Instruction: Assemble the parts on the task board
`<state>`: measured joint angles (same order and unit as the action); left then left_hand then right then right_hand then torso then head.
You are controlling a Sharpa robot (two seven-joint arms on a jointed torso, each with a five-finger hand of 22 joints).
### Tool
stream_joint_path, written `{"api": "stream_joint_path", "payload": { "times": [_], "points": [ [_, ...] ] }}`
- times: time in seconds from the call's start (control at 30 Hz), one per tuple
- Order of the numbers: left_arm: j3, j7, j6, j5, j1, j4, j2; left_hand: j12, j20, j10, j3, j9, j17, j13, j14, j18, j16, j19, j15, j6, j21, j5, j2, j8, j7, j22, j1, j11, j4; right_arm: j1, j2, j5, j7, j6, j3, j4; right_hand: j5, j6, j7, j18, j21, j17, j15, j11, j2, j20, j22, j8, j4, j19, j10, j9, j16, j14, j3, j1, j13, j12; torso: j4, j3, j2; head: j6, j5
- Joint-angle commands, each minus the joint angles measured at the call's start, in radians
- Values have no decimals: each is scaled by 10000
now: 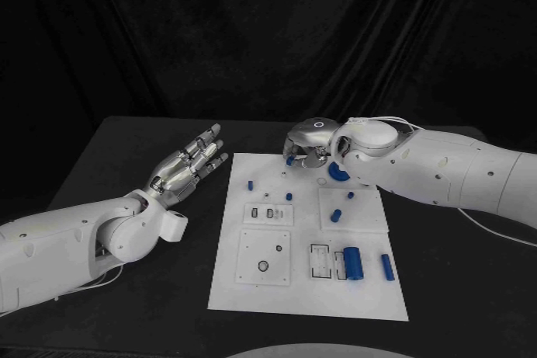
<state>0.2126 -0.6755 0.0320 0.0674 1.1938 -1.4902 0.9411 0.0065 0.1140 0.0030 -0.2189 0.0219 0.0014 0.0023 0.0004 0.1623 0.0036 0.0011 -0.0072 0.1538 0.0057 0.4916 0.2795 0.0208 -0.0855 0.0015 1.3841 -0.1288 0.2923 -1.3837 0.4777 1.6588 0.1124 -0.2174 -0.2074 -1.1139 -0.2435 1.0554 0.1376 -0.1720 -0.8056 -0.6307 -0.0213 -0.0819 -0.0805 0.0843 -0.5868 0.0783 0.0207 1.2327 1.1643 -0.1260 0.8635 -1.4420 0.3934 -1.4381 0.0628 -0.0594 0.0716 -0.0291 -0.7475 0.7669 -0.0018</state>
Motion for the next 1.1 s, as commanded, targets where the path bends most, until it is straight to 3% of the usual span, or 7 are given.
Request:
{"api": "stream_joint_path", "payload": {
  "times": [0.03,0.57,0.83,0.93,1.0,1.03,1.1],
  "points": [
    [-8,-425,225,74,21,-2,-24,-59,24,-8,9,13,-14,-16,-4,162,-36,-11,-9,11,-57,29,63,35,68,-15,23,93,-4,32,-42,73,-230,-140,6,60,-31,-85,0,-92,-63,-10,98,-1,-102,16,-19,-76,0,-64,-89,-5,41,6,74,32,-11,-7,4,1,10,5,-15],
    [-8,-322,345,74,20,73,-82,-63,52,-22,37,39,-14,-21,-4,161,-36,-11,18,219,-57,64,60,71,190,-15,67,200,-12,154,-336,73,-288,-50,6,483,10,-287,-46,-105,-118,95,100,-31,-190,39,-156,-142,47,-221,-426,25,-63,151,199,72,-11,-5,-16,1,27,70,-7],
    [-8,-284,401,74,20,103,-118,-61,63,-15,60,69,-14,-19,-4,162,-36,-11,57,458,-57,85,63,124,283,-15,89,274,-13,190,-384,73,-368,141,6,600,127,-854,-167,-118,-131,288,-46,-102,-341,-57,-328,-169,83,-495,-1116,127,-273,430,258,136,-7,-15,-8,6,33,97,-10],
    [-8,-269,415,74,20,122,-120,-62,63,-21,61,69,-14,-20,-4,162,-36,-11,60,461,-57,89,64,125,287,-15,91,278,-14,196,-363,73,-372,139,6,602,265,-1934,-485,-112,-98,450,-37,-132,-424,-71,-438,-176,81,-652,-2076,377,-437,630,81,190,-4,-21,-22,7,43,105,2],
    [-8,-261,421,74,20,134,-114,-62,63,-21,61,69,-14,-20,-4,162,-36,-11,60,461,-57,89,64,125,287,-15,91,278,-14,199,-326,73,-373,38,6,584,388,-2404,-512,-119,-58,497,-10,-135,-400,-55,-477,-154,62,-725,-2581,498,-484,729,-111,202,8,-42,-20,-3,49,113,21],
    [-8,-257,422,74,19,139,-109,-62,63,-21,61,69,-14,-20,-4,162,-36,-11,60,461,-57,89,64,125,287,-15,91,278,-14,199,-304,73,-362,-42,6,573,555,-4088,-877,-109,9,598,14,-146,-356,-14,-514,-235,39,-832,-3441,686,-568,904,-383,210,9,-27,-20,-3,49,113,21],
    [-8,-248,428,74,19,148,-100,-63,64,-24,63,71,-14,-21,-4,162,-36,-11,61,476,-57,93,64,128,291,-15,93,283,-15,199,-250,73,-319,-232,6,547,643,-4917,-906,-88,60,698,15,-145,-312,29,-549,-283,36,-909,-3791,742,-637,1054,-610,221,0,-37,-24,-1,52,106,28]
  ]
}}
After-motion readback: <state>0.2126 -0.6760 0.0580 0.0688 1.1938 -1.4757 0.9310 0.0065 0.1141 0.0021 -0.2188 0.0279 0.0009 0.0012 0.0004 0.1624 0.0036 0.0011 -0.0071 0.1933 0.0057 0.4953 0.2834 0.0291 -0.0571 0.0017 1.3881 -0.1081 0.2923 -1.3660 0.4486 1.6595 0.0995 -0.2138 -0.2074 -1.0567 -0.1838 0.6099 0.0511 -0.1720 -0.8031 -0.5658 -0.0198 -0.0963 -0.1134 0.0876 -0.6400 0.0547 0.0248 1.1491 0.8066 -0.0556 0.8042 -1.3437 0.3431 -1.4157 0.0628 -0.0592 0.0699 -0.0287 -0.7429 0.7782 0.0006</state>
